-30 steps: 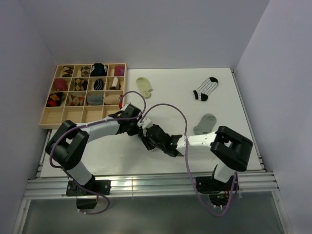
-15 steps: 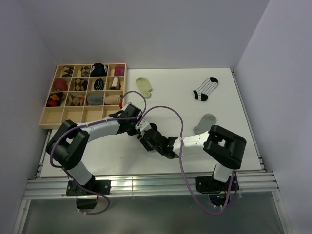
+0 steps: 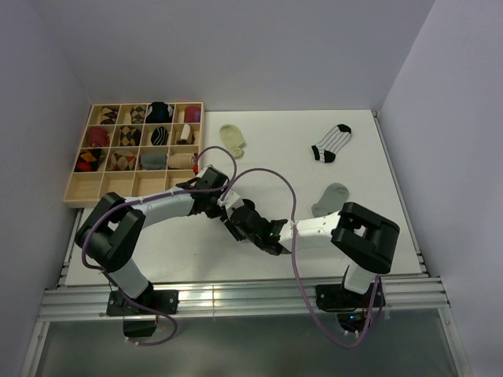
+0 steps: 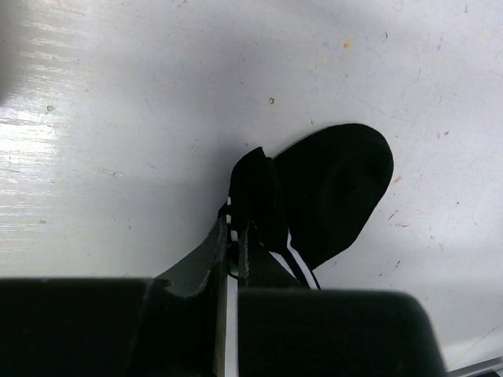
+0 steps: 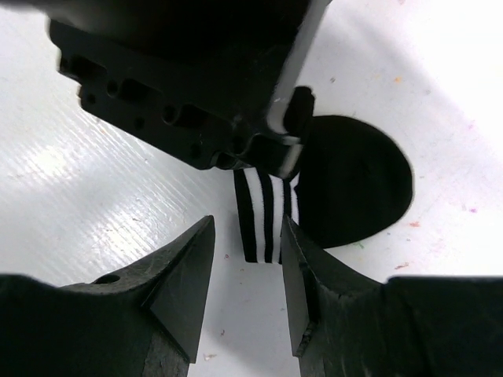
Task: Roll the socks
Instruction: Roll the sock at the center of the board.
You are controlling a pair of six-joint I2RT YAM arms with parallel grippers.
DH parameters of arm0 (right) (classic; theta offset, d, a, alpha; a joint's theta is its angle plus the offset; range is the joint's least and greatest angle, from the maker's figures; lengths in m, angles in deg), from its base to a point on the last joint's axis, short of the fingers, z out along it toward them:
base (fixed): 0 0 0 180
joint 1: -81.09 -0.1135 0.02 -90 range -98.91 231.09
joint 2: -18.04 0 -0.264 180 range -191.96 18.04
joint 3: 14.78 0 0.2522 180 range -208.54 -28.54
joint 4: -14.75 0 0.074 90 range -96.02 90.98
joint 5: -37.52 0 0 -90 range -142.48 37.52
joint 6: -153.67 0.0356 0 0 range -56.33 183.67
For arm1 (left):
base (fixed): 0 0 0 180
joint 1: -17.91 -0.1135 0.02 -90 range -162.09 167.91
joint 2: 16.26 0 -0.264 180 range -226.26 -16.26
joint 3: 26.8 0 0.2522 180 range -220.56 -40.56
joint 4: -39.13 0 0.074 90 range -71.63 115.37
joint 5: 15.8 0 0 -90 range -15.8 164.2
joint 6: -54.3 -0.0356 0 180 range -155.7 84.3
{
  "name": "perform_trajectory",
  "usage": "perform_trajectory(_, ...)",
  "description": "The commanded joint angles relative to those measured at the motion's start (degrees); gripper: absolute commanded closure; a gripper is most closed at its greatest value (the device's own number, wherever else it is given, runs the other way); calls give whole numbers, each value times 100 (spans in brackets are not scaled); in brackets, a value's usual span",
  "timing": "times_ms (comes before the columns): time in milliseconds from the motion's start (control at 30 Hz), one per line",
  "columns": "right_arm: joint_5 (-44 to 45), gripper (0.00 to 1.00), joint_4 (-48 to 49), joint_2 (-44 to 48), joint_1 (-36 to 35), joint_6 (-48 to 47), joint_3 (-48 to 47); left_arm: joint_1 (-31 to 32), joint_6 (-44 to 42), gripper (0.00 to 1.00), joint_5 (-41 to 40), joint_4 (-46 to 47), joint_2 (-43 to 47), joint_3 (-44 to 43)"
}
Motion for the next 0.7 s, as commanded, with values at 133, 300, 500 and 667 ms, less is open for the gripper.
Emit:
perform_trajectory(133, 248, 53, 94, -668, -50, 47, -290, 32, -121, 97, 86, -113, -91, -117)
perform_trajectory(300, 371, 58, -152, -941, -41, 144, -448, 32, -147, 97, 112, -113, -109, -134)
perform_trajectory(500, 522, 93, -486, -1091, -6, 320, -510, 23, -173, 96, 95, -104, -65, -178)
perform_trajectory(667, -610, 100, -810, -801, 310, 460, -527, 23, -112, 79, -89, -69, 198, -214)
